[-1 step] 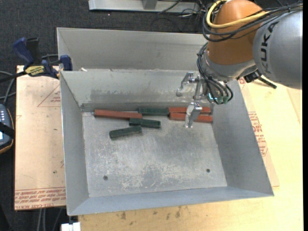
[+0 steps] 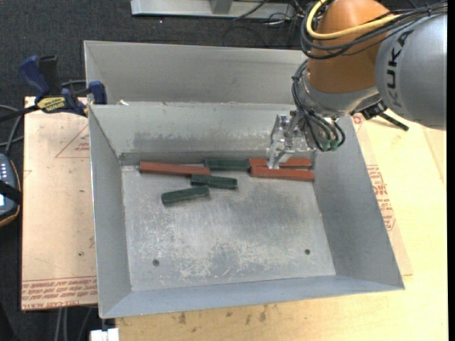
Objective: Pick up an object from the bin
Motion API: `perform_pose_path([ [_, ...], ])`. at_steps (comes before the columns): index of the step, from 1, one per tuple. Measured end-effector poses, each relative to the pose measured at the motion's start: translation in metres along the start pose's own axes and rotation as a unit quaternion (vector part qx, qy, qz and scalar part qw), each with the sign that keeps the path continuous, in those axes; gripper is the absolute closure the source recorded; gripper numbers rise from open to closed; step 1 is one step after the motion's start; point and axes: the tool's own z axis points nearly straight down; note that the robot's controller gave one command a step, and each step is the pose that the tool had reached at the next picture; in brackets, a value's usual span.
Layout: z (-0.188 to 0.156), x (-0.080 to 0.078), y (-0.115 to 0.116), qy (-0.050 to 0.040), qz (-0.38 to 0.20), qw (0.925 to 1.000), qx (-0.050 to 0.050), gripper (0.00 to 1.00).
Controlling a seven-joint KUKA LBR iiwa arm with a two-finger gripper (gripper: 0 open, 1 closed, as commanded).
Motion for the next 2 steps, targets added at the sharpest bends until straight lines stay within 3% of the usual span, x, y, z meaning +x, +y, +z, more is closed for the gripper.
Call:
perform_pose_path([
  [1, 0.000, 0.000, 0.000, 0.0000, 0.000, 1.0000, 0.000, 1.00],
  [2, 0.046, 0.012, 0.011, -0.0031, 0.024, 0.9997, 0.000, 1.00],
])
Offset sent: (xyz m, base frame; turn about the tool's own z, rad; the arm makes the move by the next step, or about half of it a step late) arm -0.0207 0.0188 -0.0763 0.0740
